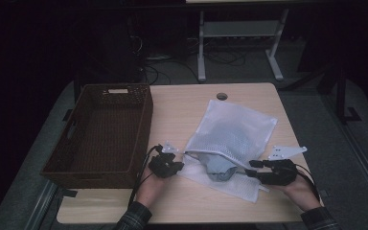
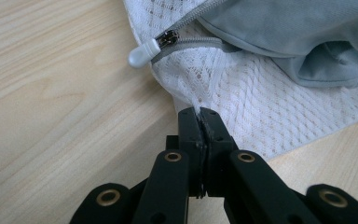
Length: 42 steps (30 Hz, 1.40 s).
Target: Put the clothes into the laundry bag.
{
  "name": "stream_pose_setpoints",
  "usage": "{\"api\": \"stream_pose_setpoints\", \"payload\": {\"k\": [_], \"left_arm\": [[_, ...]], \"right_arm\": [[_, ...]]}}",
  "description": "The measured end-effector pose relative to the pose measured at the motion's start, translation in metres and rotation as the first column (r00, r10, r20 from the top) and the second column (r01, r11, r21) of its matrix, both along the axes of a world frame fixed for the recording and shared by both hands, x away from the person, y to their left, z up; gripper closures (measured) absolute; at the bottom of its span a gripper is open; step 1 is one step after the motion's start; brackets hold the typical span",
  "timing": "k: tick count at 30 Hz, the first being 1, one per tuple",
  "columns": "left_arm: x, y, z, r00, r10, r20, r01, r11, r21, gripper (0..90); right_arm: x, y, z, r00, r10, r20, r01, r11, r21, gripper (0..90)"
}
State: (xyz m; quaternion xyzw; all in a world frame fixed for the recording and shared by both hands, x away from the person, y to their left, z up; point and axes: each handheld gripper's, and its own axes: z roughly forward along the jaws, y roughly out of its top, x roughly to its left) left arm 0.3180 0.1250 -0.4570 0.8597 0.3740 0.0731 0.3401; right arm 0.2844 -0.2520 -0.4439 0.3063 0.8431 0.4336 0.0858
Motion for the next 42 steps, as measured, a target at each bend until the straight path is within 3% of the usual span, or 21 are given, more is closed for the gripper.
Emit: {"api": "stream_pose_setpoints", "payload": {"k": [3, 6, 9, 16, 22, 26, 30, 33, 35, 37, 40, 42], "left_arm": [[-0.001, 0.0, 0.003, 1.0, 0.002, 0.007, -0.002, 1.0, 0.006, 86.6], [-0.005, 0.001, 0.01, 0.9998, -0.004, 0.018, 0.004, 1.0, 0.004, 80.1], [-0.012, 0.0, 0.021, 0.9991, -0.011, 0.041, 0.012, 0.9999, -0.011, 73.6], [-0.029, -0.023, 0.032, 0.9919, -0.116, 0.051, 0.119, 0.9918, -0.048, 70.7], [-0.036, -0.06, 0.022, 0.9725, -0.23, 0.035, 0.232, 0.971, -0.057, 62.9], [-0.037, -0.082, 0.012, 0.9627, -0.269, 0.031, 0.27, 0.9625, -0.028, 54.4], [-0.033, -0.096, 0.004, 0.9623, -0.27, 0.037, 0.269, 0.963, 0.012, 50.6], [-0.029, -0.103, 0.0, 0.9645, -0.26, 0.047, 0.258, 0.9653, 0.04, 51.8], [-0.028, -0.105, -0.001, 0.9642, -0.259, 0.058, 0.255, 0.9651, 0.057, 58.4], [-0.026, -0.107, -0.001, 0.964, -0.26, 0.057, 0.255, 0.9643, 0.07, 71.7], [-0.023, -0.107, 0.001, 0.9644, -0.258, 0.057, 0.255, 0.9648, 0.065, 82.3], [-0.022, -0.108, 0.004, 0.9653, -0.252, 0.067, 0.25, 0.9672, 0.047, 84.1]], "right_arm": [[0.003, 0.001, -0.007, 0.9998, 0.001, -0.02, -0.001, 1.0, -0.018, 58.4], [0.005, 0.003, -0.012, 0.9993, 0.0, -0.036, -0.002, 0.998, -0.057, 75.7], [0.006, 0.003, -0.012, 0.9988, 0.014, -0.048, -0.016, 0.999, -0.05, 85.1], [0.004, 0.005, -0.006, 0.9976, 0.041, -0.056, -0.042, 0.999, -0.026, 86.5], [0.004, 0.004, -0.004, 0.9974, 0.045, -0.056, -0.045, 0.999, -0.007, 86.6], [0.004, 0.005, -0.002, 0.9973, 0.047, -0.057, -0.047, 0.999, 0.0, 86.6], [0.005, 0.005, -0.004, 0.997, 0.047, -0.062, -0.048, 0.999, -0.001, 86.5], [0.004, 0.005, -0.003, 0.997, 0.046, -0.063, -0.046, 0.999, 0.005, 86.6], [0.004, 0.005, -0.002, 0.997, 0.046, -0.063, -0.045, 0.999, 0.01, 86.6], [0.004, 0.005, -0.001, 0.997, 0.051, -0.059, -0.05, 0.999, 0.014, 86.7], [0.004, 0.006, 0.0, 0.997, 0.054, -0.055, -0.053, 0.998, 0.021, 86.7], [0.004, 0.006, 0.0, 0.9966, 0.058, -0.058, -0.057, 0.998, 0.022, 86.7]]}}
